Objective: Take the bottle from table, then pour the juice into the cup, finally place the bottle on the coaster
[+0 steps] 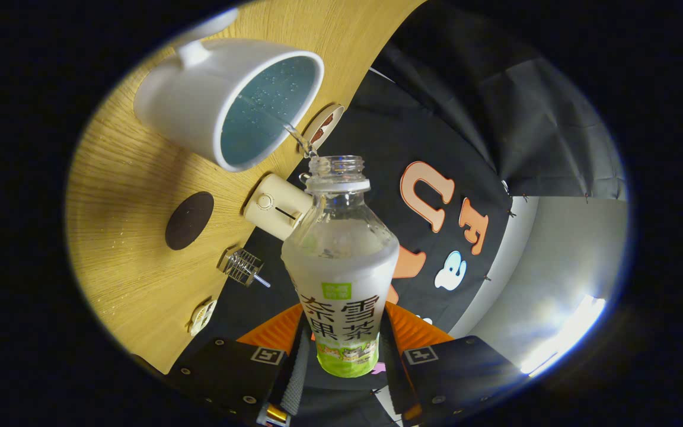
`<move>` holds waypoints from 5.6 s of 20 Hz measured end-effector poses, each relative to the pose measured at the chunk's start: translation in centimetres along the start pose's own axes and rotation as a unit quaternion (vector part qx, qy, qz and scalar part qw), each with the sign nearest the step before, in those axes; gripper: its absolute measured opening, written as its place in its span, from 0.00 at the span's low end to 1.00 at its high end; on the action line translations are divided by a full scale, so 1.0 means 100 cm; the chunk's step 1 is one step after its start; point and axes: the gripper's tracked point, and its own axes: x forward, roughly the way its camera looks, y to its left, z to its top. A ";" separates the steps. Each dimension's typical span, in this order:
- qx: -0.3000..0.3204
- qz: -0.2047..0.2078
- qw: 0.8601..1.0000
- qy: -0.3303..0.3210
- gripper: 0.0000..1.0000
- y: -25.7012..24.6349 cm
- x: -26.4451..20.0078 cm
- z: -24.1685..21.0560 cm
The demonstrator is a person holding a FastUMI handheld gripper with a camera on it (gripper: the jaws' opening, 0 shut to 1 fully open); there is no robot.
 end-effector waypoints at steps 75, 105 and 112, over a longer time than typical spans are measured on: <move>0.850 0.240 0.453 0.124 0.61 0.138 0.083 0.025; 0.843 0.112 0.521 0.072 0.97 -0.041 -0.027 -0.153; 0.853 0.053 0.513 0.080 0.97 -0.105 -0.101 -0.235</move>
